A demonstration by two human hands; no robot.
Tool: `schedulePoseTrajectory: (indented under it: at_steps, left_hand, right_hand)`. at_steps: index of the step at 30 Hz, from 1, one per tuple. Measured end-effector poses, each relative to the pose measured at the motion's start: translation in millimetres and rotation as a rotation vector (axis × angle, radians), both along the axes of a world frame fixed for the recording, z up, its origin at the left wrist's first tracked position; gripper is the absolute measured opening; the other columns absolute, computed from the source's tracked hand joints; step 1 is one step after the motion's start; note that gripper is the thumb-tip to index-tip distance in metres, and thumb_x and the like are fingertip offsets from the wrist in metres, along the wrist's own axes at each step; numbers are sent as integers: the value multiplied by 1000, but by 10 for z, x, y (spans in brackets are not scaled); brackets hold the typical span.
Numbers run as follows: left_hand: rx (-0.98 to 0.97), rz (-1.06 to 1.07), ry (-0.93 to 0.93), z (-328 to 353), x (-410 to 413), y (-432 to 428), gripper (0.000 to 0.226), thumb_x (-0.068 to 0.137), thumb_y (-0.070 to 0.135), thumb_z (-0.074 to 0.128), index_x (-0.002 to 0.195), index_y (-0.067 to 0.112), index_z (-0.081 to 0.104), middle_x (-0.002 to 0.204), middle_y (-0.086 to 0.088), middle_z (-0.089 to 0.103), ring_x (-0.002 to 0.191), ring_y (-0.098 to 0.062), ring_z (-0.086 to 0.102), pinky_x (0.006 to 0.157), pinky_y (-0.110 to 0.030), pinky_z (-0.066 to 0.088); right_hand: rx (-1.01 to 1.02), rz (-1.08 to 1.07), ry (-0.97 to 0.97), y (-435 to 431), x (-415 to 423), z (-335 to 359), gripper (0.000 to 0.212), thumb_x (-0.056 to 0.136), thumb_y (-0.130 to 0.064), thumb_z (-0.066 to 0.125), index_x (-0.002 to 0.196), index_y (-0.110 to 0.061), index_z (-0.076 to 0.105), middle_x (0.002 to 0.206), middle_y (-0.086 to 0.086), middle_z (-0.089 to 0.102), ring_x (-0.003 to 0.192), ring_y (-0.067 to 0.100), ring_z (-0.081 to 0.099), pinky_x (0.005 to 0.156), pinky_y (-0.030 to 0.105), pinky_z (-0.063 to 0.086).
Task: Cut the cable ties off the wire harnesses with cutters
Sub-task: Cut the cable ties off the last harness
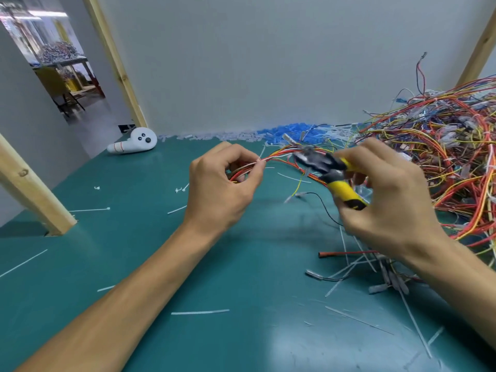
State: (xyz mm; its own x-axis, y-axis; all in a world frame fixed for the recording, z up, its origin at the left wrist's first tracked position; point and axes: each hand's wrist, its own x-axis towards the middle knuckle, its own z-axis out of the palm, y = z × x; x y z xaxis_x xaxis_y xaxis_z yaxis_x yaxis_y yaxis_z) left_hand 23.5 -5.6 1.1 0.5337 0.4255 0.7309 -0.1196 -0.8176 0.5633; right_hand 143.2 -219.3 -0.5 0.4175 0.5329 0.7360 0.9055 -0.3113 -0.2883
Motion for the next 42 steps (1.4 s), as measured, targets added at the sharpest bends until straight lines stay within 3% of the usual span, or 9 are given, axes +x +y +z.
schedulePoseTrajectory:
  at_steps: [4, 14, 18, 25, 34, 39, 42]
  left_hand:
    - [46, -44, 3, -10, 0, -59, 7, 88, 13, 82, 82, 11, 78, 78, 0, 69, 69, -15, 65, 63, -23, 48]
    - [125, -73, 29, -8, -42, -198, 6, 83, 2, 80, 84, 8, 80, 77, 2, 66, 68, -4, 59, 66, -11, 39]
    - [98, -88, 19, 1, -43, -187, 5, 86, 5, 80, 83, 9, 80, 77, 2, 67, 68, -7, 60, 67, -12, 40]
    - [115, -92, 26, 7, -50, -169, 7, 85, 1, 79, 84, 9, 80, 76, 0, 67, 67, -11, 61, 64, -15, 43]
    - [181, -99, 36, 14, -55, -174, 7, 84, 0, 79, 84, 6, 79, 75, -3, 64, 66, -17, 61, 60, -27, 47]
    - [216, -83, 45, 5, -52, -174, 7, 84, 1, 80, 82, 8, 78, 74, -4, 63, 64, -18, 58, 59, -32, 46]
    - [213, -96, 50, -1, -49, -184, 6, 86, 3, 80, 84, 9, 78, 74, -2, 62, 64, -15, 59, 60, -26, 46]
  right_hand:
    - [-127, -68, -17, 23, -43, -69, 35, 83, -27, 80, 116, -19, 70, 98, -1, 57, 85, 29, 58, 62, 38, 48]
    - [-148, -87, -64, -4, -28, -60, 41, 76, -20, 82, 115, -18, 70, 101, 1, 60, 89, 31, 58, 60, 36, 46]
    - [-156, -87, -94, -26, 1, -37, 40, 75, -21, 74, 115, -20, 70, 100, 1, 59, 90, 33, 58, 60, 36, 45]
    - [-182, -93, -139, -23, 20, -48, 47, 73, -14, 81, 118, -20, 72, 102, 0, 61, 92, 34, 59, 62, 32, 36]
    - [-193, -85, -97, -31, -9, -36, 47, 71, -8, 83, 115, -21, 75, 97, 0, 65, 86, 34, 63, 60, 31, 37]
    - [-194, -52, 11, -30, -5, -22, 31, 75, -15, 79, 104, -24, 77, 83, -6, 60, 67, 28, 49, 57, 32, 36]
    - [-214, -24, 95, -31, -17, 1, 9, 80, -24, 71, 85, -16, 72, 70, 2, 58, 63, 32, 47, 54, 41, 44]
